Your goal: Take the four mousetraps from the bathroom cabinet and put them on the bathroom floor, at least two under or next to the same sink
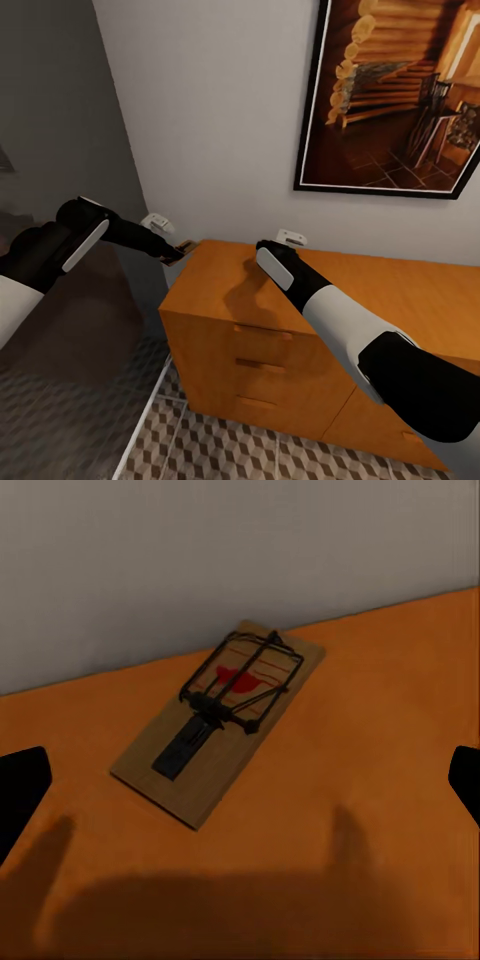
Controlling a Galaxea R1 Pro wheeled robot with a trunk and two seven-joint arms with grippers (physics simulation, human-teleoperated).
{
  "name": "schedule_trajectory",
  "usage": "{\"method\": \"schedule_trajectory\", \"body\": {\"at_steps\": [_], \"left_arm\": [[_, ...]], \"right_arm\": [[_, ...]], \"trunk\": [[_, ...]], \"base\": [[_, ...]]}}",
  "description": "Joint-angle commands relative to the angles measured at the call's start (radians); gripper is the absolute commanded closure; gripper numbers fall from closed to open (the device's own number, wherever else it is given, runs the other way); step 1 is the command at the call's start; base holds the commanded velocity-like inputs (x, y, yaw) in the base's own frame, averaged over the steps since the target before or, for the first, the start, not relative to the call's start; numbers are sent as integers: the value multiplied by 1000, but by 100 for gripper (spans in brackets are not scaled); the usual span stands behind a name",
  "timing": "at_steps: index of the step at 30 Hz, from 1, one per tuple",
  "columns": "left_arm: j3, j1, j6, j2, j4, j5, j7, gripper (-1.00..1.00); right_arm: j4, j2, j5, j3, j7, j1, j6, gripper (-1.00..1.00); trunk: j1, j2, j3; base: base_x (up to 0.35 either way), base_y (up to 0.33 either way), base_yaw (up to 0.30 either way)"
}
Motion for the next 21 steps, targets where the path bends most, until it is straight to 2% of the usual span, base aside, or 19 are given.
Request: {"method": "schedule_trajectory", "body": {"at_steps": [1, 7, 13, 21], "left_arm": [[-2, -1, 2, 1, -1, -1, -1, 100], [-2, -1, 2, -1, 1, -1, 0, 100], [-2, -1, 2, -2, 2, -1, 1, 100], [-2, -1, 2, -4, 1, -1, 0, 100]], "right_arm": [[-1, -1, -3, 5, -6, -1, 7, -100], [-2, -1, -3, 5, -5, -1, 7, -100], [-1, -1, -4, 5, -4, 0, 7, -100], [-1, -1, -3, 5, -3, 0, 6, -100]], "trunk": [[0, -1, -1], [0, -1, -1], [0, -1, -1], [0, -1, -1]], "base": [[0, 0, 61], [29, 3, 11], [195, 55, 0], [22, 5, 0]]}}
